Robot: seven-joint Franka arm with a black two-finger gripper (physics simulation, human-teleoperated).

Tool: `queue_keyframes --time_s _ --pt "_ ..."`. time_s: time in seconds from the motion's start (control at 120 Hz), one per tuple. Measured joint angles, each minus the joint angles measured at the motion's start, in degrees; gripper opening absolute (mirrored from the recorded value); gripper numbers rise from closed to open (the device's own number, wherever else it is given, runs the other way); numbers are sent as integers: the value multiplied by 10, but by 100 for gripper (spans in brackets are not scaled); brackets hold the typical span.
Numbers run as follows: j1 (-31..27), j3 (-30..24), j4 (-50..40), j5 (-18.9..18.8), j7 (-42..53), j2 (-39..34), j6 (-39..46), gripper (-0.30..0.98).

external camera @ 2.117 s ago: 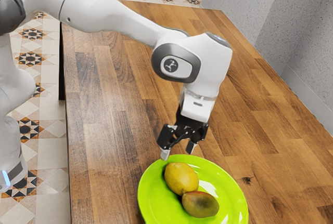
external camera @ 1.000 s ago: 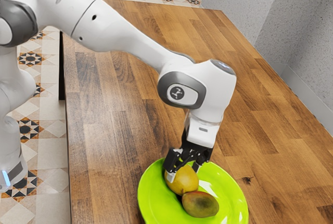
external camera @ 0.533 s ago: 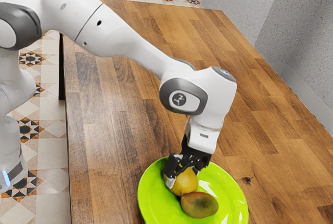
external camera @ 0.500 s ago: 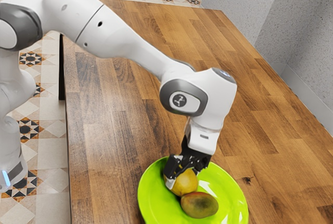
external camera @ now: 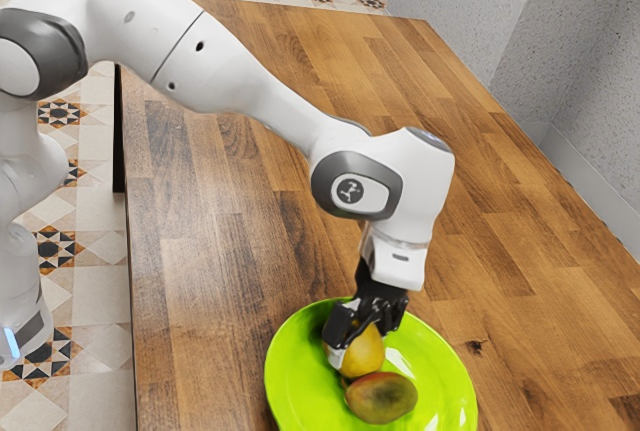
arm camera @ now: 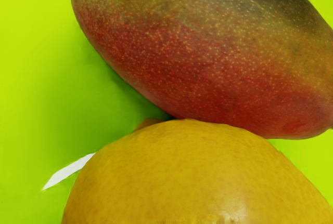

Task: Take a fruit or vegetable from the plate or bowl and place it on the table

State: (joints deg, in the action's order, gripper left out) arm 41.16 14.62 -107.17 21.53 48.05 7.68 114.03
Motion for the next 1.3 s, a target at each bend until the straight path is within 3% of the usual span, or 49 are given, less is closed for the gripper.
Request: queue_keyframes --time_s 0.183,0.442,0.508,0.817,0.917,1.008,1.3 --pt "8 17 11 -7 -5 -30 13 14" --pt "5 147 26 -9 -5 -53 20 18" --pt "0 183 33 -10 -4 -52 21 14" --pt "-100 214 41 -9 14 -56 22 18" --pt "-100 213 41 -5 21 -57 20 43" --pt "-84 212 41 1 28 -58 16 55" --pt "-32 211 41 10 47 -62 12 67"
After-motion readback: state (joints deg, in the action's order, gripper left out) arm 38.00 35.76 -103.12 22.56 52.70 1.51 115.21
